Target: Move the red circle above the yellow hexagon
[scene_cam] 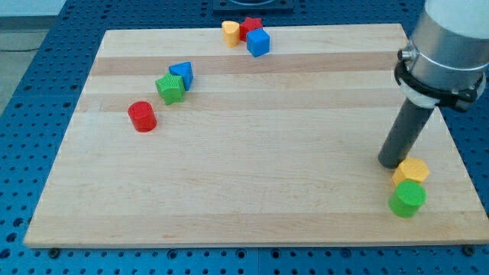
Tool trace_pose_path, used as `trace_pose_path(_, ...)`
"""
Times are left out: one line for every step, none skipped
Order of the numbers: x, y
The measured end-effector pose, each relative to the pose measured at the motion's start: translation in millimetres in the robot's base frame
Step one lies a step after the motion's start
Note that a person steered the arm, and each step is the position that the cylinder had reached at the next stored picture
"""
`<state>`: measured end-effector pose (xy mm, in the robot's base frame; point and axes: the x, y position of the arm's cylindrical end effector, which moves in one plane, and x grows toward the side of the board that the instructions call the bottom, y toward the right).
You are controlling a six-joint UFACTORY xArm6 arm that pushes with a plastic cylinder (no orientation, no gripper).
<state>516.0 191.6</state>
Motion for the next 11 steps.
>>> trace_pose_path(0, -8)
trace_pose_path(-1, -69)
trace_pose_path(-1, -157)
trace_pose_path(-5, -250)
trace_pose_path(-37, -333)
trace_pose_path(-75, -387)
trace_pose_path(-93, -404)
trace_pose_path(-114, -414)
trace_pose_path(-141, -441)
trace_pose_path(-143, -425)
trace_pose_path(-127, -393)
